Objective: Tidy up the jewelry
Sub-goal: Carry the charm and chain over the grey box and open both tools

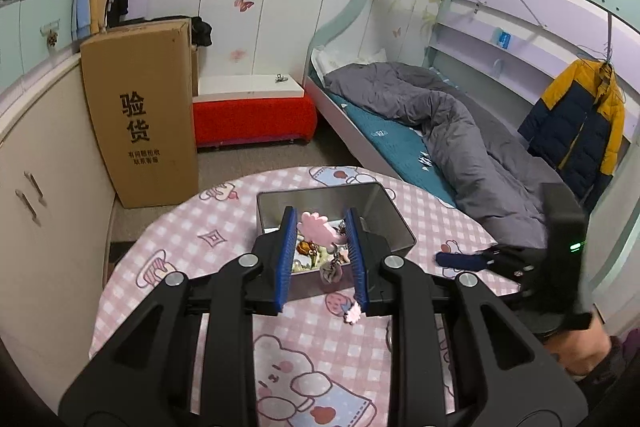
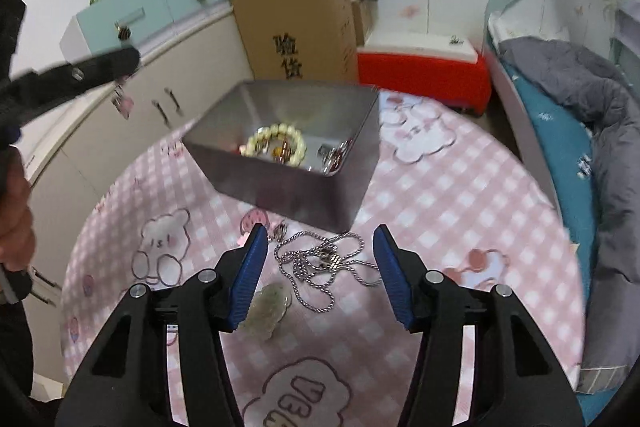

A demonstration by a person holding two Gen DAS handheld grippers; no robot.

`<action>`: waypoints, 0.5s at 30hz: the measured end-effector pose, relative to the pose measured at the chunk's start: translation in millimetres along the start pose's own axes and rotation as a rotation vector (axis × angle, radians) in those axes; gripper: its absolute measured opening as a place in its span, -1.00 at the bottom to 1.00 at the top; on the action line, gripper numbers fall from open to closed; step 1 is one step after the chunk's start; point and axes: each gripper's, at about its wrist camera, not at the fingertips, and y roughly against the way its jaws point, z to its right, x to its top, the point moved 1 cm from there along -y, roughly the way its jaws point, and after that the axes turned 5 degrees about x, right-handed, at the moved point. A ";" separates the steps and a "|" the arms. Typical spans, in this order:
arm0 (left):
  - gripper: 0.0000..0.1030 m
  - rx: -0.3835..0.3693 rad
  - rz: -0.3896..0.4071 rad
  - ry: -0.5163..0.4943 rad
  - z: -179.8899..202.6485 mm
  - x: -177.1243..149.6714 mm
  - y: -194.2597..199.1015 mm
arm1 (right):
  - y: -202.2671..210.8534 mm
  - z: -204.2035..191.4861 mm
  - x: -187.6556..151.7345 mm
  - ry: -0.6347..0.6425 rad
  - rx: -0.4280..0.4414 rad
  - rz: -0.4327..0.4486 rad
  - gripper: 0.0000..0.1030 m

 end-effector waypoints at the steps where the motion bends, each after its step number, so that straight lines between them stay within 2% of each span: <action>1: -0.52 0.000 0.000 0.000 0.2 -0.2 0.1 | -6.2 -0.4 0.2 0.004 -0.003 -0.012 -0.07; 3: -0.52 0.001 0.000 -0.002 0.0 -1.1 0.0 | -21.7 -0.1 -1.8 0.010 -0.010 -0.051 -0.23; 4: -0.52 0.002 -0.001 -0.001 0.0 -1.4 -0.3 | -28.9 -0.7 -4.2 0.018 -0.019 -0.074 -0.45; 5: -0.52 0.002 -0.001 0.000 0.1 -1.3 -0.3 | -35.3 -2.0 -7.8 0.035 -0.032 -0.098 -0.56; 10: -0.52 0.005 -0.006 0.010 -1.7 -6.2 -0.8 | -29.5 -7.3 -14.2 0.073 -0.054 -0.094 -0.68; 15: -0.52 0.002 0.004 0.016 -2.8 -4.4 2.8 | 9.7 -14.5 -0.4 0.052 0.021 0.000 -0.70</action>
